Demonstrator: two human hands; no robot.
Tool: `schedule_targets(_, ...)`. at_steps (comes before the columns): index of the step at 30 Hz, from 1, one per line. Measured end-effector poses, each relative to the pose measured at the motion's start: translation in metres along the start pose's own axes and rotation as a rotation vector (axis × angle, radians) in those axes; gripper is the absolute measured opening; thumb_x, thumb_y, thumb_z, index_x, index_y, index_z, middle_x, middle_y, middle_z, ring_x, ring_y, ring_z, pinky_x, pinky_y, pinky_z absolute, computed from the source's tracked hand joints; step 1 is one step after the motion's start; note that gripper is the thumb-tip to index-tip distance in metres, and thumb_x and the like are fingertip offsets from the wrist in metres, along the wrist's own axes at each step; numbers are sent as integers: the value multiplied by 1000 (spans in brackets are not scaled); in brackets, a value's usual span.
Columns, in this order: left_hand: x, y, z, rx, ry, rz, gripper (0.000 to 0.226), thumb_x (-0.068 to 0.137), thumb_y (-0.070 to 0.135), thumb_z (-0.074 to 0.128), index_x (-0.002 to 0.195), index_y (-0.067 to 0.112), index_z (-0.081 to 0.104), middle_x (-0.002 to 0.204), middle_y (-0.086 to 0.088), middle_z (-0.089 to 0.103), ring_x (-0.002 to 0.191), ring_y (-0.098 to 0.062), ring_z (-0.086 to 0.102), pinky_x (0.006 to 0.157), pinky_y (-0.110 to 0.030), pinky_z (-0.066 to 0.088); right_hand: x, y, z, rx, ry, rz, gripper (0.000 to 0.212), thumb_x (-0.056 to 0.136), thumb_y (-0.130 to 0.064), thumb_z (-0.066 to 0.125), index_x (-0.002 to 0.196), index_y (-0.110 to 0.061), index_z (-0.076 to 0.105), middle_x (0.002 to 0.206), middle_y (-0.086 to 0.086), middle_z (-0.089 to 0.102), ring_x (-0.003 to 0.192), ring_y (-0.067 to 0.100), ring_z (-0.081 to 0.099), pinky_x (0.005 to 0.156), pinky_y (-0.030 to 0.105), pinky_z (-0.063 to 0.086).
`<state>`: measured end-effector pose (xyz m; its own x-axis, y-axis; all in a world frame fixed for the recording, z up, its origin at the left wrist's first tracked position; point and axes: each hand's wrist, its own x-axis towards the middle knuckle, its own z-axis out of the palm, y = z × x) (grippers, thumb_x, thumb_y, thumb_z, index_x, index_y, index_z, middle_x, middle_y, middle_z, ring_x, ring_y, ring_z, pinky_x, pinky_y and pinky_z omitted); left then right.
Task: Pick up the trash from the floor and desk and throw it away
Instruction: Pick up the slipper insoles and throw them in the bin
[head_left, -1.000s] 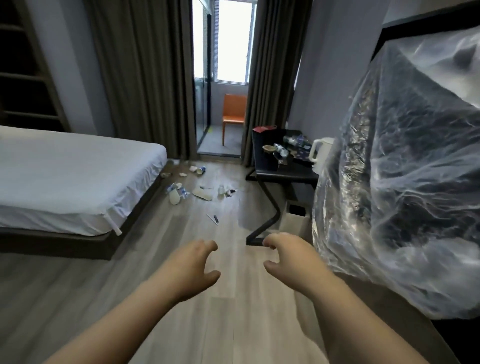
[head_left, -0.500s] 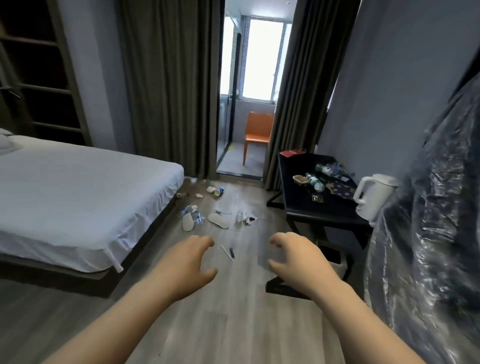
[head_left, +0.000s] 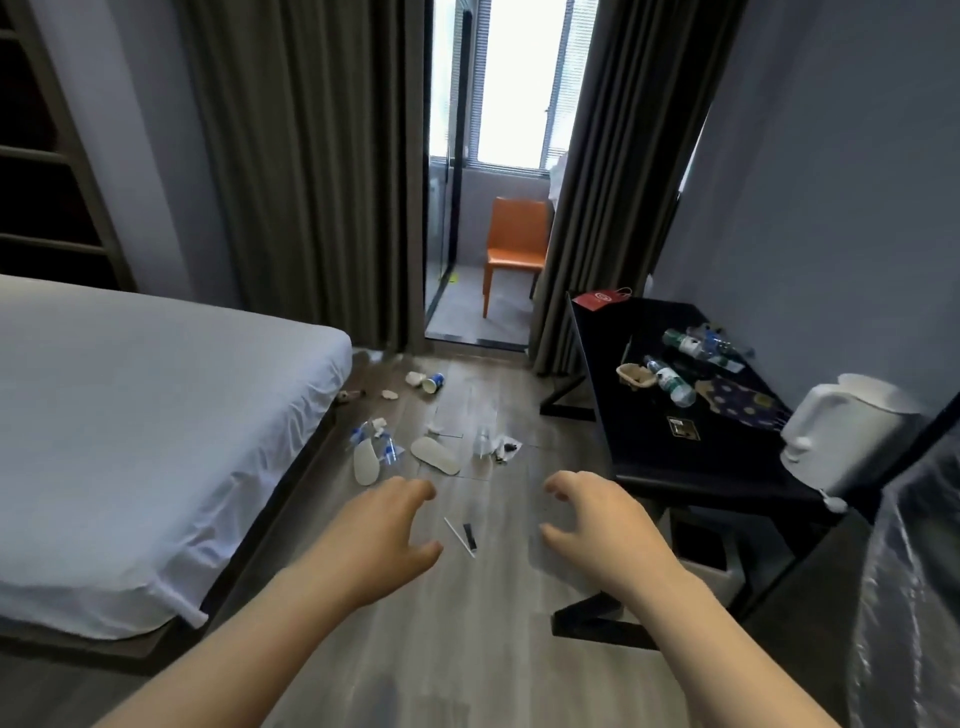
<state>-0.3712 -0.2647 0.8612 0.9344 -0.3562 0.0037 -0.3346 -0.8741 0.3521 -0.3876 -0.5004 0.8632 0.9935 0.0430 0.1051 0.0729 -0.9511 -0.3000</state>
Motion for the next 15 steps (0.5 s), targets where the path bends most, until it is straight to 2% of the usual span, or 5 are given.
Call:
schedule_targets(6,119,-36,7,6,-13,-37,55,85,47,60,134,29,43,131,8,50,115,-9,52,94,-22,42,128,30,29,36,-41,-15,46,81,-29,59,127,-24,54,120,-6,59,112,13,55,83,26,43)
schedule_targets(11,204,-65,8,5,-34,-82,53,85,47,60,133,29,46,127,9,54,111,-6,53,90,-18,41,230,50,43,27,-108,-32,45,82,-29,59,126,-25,54,117,-6,59,110,14,54,77,24,38)
schedule_targets(15,259,-98,11,-21,-83,-149,54,86,45,59,135,28,44,131,8,52,116,-8,51,95,-20,41,295,49,64,37,-164,-14,44,81,-28,58,124,-25,55,116,-6,60,110,15,54,83,27,42)
